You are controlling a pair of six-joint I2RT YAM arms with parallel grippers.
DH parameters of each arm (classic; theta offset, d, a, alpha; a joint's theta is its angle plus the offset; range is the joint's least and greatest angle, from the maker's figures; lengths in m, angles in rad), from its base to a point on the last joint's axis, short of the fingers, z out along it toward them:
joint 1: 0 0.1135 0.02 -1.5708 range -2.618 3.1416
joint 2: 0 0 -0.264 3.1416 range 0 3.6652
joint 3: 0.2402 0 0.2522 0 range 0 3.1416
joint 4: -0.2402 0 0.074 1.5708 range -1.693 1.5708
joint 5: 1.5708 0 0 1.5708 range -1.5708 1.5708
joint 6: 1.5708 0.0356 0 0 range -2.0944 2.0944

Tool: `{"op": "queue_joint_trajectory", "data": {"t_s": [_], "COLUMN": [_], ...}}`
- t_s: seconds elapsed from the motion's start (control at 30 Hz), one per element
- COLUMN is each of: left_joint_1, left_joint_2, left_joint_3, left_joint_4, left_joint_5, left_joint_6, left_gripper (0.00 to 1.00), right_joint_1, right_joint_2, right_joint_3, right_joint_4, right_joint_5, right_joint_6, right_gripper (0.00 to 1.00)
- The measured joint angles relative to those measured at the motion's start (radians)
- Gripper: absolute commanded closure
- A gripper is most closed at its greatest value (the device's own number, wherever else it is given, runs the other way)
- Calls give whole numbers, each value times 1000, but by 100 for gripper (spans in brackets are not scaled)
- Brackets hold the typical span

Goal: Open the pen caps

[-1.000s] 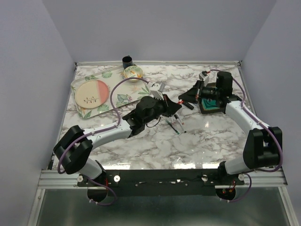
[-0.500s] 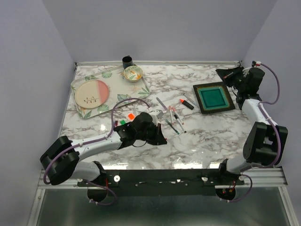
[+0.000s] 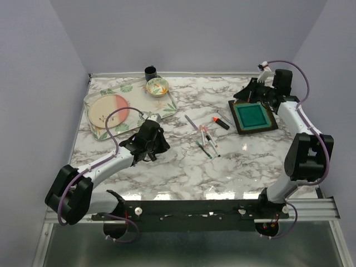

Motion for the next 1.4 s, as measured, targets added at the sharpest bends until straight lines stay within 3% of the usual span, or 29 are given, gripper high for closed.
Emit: {"op": "queue_joint_trajectory", "data": {"t_s": [0.17, 0.33, 0.63, 1.07, 1.2, 1.4], "left_joint_1": [45, 89, 116, 143, 143, 149], "left_joint_2": [51, 127, 253, 286, 284, 223], "left_joint_3": [0, 23, 58, 92, 92, 92], "left_joint_4": [-25, -26, -23, -9, -3, -10], "left_joint_5": [-100, -162, -225, -239, -226, -177], "left_joint_6": [7, 16, 29, 42, 45, 56], "left_gripper": [87, 84, 52, 41, 26, 14], "right_joint_1": [101, 153, 156, 203, 209, 230], "right_joint_2": [86, 126, 148, 270, 308, 365], "right_joint_3": [100, 106, 149, 211, 238, 281], "right_joint_4": [-267, -386, -464, -557, -581, -608], "right_joint_5": [57, 108, 169, 331, 374, 425], "right_joint_6": [-306, -431, -507, -617, -645, -672], "right_gripper": [92, 91, 88, 79, 76, 71]}}
